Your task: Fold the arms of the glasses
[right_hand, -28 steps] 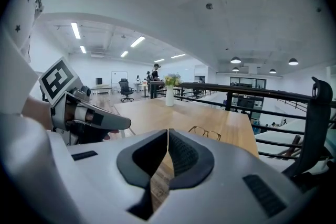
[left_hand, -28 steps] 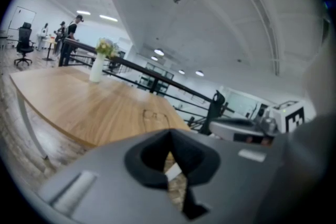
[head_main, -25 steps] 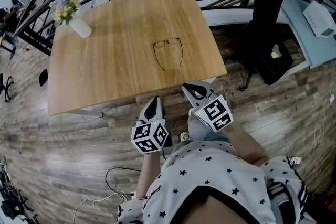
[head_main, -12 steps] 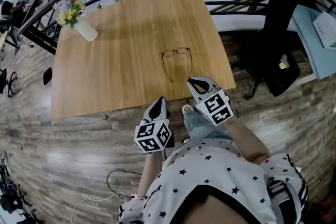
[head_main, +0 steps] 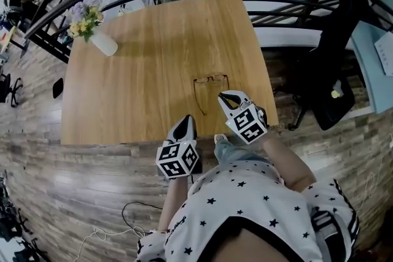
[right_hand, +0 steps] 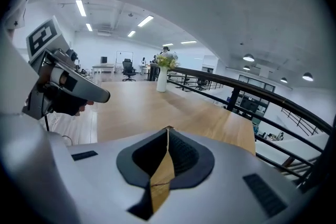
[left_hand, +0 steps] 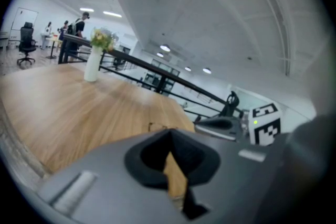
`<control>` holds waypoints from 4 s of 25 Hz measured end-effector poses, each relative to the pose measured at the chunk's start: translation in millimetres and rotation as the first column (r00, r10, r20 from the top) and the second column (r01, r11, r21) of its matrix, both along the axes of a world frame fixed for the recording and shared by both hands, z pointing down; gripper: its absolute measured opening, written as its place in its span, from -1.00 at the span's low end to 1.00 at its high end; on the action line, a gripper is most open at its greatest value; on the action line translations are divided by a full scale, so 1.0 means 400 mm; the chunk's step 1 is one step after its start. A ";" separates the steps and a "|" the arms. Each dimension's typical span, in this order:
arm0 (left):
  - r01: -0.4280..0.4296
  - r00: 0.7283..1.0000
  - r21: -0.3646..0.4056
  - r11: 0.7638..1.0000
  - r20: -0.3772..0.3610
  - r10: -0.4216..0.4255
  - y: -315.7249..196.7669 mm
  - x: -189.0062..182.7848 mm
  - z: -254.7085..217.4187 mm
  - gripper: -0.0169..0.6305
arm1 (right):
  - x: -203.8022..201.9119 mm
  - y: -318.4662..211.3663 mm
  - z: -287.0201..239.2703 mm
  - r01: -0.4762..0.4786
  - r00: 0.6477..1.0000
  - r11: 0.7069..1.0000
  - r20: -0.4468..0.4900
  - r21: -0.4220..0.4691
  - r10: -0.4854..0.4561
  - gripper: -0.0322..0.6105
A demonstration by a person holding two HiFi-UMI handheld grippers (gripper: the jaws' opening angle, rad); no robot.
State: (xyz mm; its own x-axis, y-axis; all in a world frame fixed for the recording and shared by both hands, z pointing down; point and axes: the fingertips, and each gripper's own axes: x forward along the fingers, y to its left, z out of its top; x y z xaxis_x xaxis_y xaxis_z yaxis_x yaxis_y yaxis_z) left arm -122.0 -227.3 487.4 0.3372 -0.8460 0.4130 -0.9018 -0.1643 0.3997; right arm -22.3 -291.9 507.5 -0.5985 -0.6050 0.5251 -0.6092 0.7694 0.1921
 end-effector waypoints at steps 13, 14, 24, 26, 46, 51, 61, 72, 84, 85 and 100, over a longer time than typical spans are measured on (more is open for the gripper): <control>0.065 0.998 -0.006 0.998 0.005 -0.065 -0.157 -0.018 0.001 -0.93 | -0.054 -0.179 0.103 0.218 0.951 0.976 -0.220 -0.020 -0.217 -0.84; 0.070 0.998 -0.006 0.997 0.005 -0.070 -0.165 -0.020 0.003 -0.93 | -0.056 -0.187 0.116 0.235 0.942 0.971 -0.240 -0.035 -0.237 -0.84; 0.111 0.994 -0.021 0.994 0.002 -0.111 -0.235 -0.031 0.018 -0.93 | -0.076 -0.254 0.209 0.394 0.819 0.908 -0.394 -0.142 -0.417 -0.84; 0.116 0.993 -0.025 0.993 0.004 -0.116 -0.240 -0.034 0.022 -0.93 | -0.080 -0.254 0.229 0.417 0.791 0.892 -0.413 -0.174 -0.451 -0.84; 0.144 0.990 -0.050 0.988 0.012 -0.143 -0.239 -0.042 0.041 -0.93 | -0.087 -0.267 0.291 0.504 0.661 0.809 -0.467 -0.304 -0.587 -0.84; 0.137 0.991 -0.040 0.990 0.008 -0.137 -0.234 -0.040 0.034 -0.93 | -0.089 -0.266 0.281 0.494 0.672 0.820 -0.472 -0.288 -0.570 -0.84; 0.118 0.993 -0.031 0.992 0.012 -0.118 -0.200 -0.035 0.040 -0.93 | -0.098 -0.265 0.198 0.457 0.733 0.876 -0.492 -0.157 -0.471 -0.84; 0.093 0.994 -0.005 0.996 0.048 -0.093 -0.100 -0.019 0.030 -0.92 | -0.089 -0.187 0.094 0.386 0.811 0.922 -0.462 -0.039 -0.359 -0.84; 0.067 0.990 0.029 0.997 0.125 -0.070 0.028 -0.021 0.031 -0.92 | -0.071 -0.067 -0.007 0.312 0.871 0.948 -0.415 0.057 -0.262 -0.84; 0.059 0.990 0.032 0.998 0.128 -0.062 0.039 -0.021 0.030 -0.91 | -0.070 -0.057 -0.015 0.306 0.875 0.950 -0.411 0.063 -0.255 -0.84; 0.008 0.982 0.050 0.999 0.186 -0.017 0.189 -0.001 0.016 -0.73 | -0.042 0.118 -0.132 0.240 0.920 0.961 -0.347 0.136 -0.180 -0.84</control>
State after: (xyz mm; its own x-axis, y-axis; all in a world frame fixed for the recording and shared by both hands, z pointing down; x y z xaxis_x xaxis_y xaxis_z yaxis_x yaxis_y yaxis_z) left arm -122.5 -151.8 493.7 0.2474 -0.8705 0.4254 -0.9619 -0.1678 0.2160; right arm -39.0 -244.8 454.8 -0.5332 -0.5832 0.6129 -0.3168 0.8094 0.4945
